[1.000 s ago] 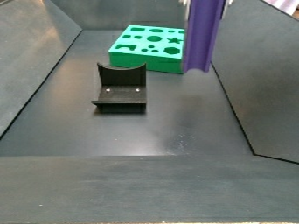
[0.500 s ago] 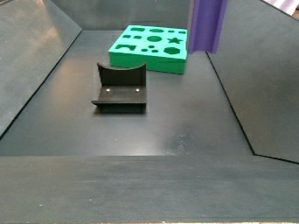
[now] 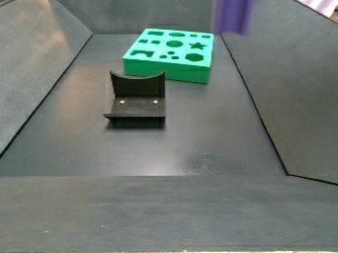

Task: Pick up the arch object. Move up. Place the arch object on the fixture. Regrasp the arch object. Rotate the arch object. Move to above the board. Insert the arch object.
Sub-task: Move to above the board.

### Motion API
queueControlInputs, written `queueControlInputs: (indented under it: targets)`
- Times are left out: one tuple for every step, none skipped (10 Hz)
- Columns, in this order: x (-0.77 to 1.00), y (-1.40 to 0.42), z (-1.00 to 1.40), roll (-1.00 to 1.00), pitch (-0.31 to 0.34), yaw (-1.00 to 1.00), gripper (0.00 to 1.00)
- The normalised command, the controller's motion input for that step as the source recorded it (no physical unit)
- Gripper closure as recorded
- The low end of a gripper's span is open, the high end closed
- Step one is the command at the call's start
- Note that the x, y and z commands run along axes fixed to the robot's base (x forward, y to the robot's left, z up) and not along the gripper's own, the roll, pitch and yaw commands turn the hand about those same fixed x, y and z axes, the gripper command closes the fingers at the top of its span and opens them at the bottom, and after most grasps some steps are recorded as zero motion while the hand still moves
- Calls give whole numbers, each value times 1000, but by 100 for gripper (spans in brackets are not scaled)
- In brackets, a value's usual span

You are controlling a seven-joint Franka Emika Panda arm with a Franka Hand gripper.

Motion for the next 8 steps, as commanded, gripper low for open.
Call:
queueControlInputs:
  targets:
    - [256, -1000, 155, -5, 158, -115, 100]
    - [265, -1000, 157, -12, 147, -50, 100]
    - [274, -1000, 156, -1, 137, -7, 100]
    - [284, -1000, 159, -11, 127, 0, 100]
    - [296, -1000, 164, 1, 121, 2, 100]
    - [305, -1000, 163, -3, 120, 9, 100]
    - [327, -1000, 167, 8, 127, 11, 100]
    - [355, -1000, 169, 24, 134, 10, 100]
